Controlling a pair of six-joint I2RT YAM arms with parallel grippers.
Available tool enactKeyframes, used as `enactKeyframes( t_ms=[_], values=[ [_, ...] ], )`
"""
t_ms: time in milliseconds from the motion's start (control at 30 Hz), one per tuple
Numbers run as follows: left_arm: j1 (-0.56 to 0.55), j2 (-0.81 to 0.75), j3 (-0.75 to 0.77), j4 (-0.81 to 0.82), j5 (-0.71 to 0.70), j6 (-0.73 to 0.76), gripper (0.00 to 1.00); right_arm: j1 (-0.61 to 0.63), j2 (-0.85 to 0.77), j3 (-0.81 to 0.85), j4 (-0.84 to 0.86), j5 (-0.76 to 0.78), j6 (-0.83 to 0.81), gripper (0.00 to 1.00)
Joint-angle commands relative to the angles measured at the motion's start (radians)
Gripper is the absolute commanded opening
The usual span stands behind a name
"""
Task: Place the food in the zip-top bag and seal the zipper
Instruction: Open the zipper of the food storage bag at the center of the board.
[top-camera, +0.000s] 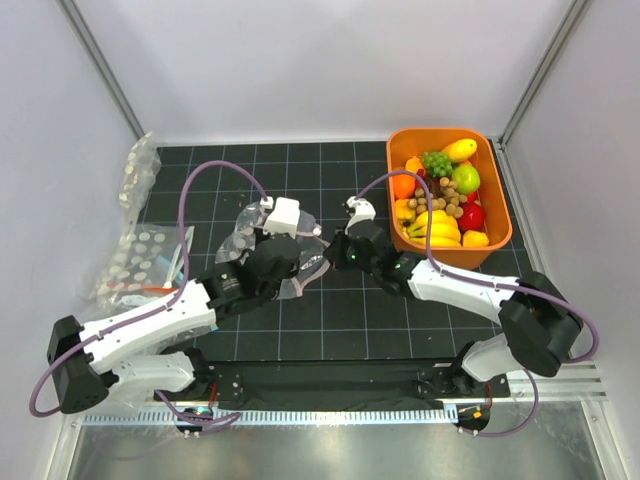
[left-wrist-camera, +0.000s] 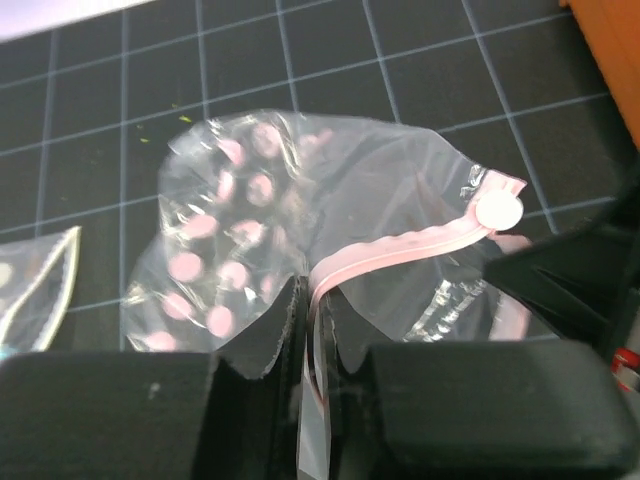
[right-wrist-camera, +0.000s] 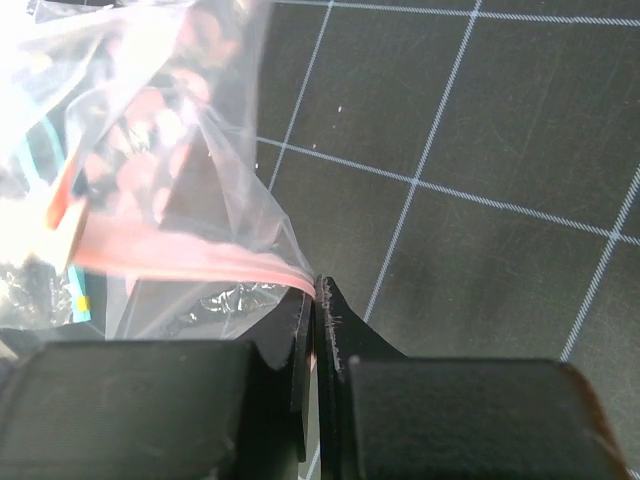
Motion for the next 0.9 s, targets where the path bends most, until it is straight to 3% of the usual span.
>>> enactKeyframes(
  t_ms=[0,100,200,233,333,500,667,733,867],
  values=[
    [0.007,0.012,-0.011,0.101,-0.125,0.072,0.14,-0.007,-0.052,-0.019,0.033,0.025,-0.01,0.05],
    [0.007,0.011,-0.08,0.162,-0.199,0.079,0.14,-0.007,-0.083,-0.04,0.049,0.05,-0.004,0.04],
    [0.007,-0.015,-0.112,0.179,-0.134,0.064,0.19,-0.007,-0.103,-0.066,0.084,0.048,-0.003,0.03],
    [0.007,-0.021,-0.138,0.208,-0.136,0.052,0.32,-0.007,-0.106,-0.071,0.088,0.053,-0.004,0.03],
    [0.007,-0.037,-0.164,0.251,-0.085,0.05,0.53,-0.007,-0.133,-0.098,0.111,0.053,-0.007,0.01],
    [0.007,0.023,-0.157,0.256,0.013,0.047,0.64,-0.007,-0.169,-0.119,0.13,0.063,-0.004,0.01],
    [0.007,0.164,-0.085,0.229,0.073,0.024,0.63,-0.007,-0.167,-0.119,0.128,0.065,0.0,0.01],
    [0.007,0.221,-0.06,0.19,0.044,0.001,0.57,-0.005,-0.184,-0.128,0.133,0.073,0.002,0.01],
    [0.008,0.235,-0.031,0.153,0.015,-0.036,0.28,-0.008,-0.213,-0.142,0.127,0.119,0.017,0.01]
  ],
)
